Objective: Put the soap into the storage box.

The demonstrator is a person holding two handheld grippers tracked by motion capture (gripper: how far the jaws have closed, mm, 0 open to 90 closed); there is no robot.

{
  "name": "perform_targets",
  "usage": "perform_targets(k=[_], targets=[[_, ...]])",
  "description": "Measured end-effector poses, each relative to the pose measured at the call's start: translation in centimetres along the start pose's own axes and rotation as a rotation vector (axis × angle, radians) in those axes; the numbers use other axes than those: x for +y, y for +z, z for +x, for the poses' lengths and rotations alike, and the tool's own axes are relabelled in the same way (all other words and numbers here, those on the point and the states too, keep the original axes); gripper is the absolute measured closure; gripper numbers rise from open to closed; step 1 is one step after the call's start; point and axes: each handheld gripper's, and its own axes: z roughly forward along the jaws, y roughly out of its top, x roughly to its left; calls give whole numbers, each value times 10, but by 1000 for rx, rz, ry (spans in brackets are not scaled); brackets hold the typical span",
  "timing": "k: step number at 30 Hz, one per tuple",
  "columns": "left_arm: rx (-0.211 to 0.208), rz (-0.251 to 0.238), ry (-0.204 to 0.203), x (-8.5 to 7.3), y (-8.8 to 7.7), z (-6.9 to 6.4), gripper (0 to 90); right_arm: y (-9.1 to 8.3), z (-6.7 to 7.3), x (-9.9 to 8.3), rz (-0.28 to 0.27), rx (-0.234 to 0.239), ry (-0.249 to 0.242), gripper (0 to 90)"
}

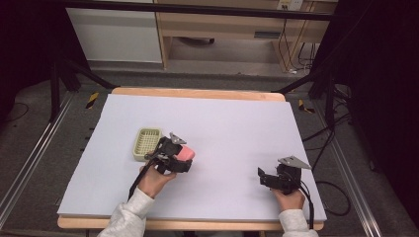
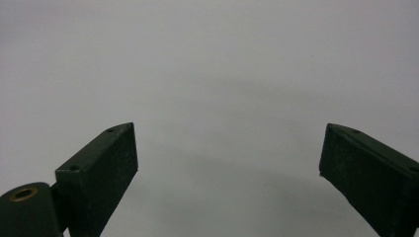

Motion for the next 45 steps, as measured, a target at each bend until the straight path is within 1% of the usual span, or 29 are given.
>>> perform_targets(k=[2, 6, 7, 9, 17, 22, 28, 33, 39, 45], targets=[[5, -9, -11, -3, -3, 5, 370, 0, 0, 0, -3, -1, 0, 82], [8, -11, -31, -8, -8, 15, 370, 0, 0, 0, -1, -1, 5, 82], [15, -1, -31, -9, -10, 19, 370, 0, 0, 0, -2, -2, 3, 82], [20, -10, -42, -10, -12, 22, 370, 0, 0, 0, 0, -2, 2, 82], [39, -21, -76, -13, -19, 42, 370, 0, 0, 0, -1, 1, -4, 82], [54, -26, -92, -13, -20, 49, 370, 0, 0, 0, -1, 3, 1, 82], [75, -19, -110, -14, -18, 58, 370, 0, 0, 0, -3, 4, -1, 82], [86, -26, -136, -14, -20, 67, 370, 0, 0, 0, -2, 5, -1, 82], [105, -30, -155, -13, -23, 80, 370, 0, 1, 0, -1, 6, 1, 82], [130, -31, -186, -14, -23, 92, 370, 1, 0, 0, 1, 7, -2, 82]])
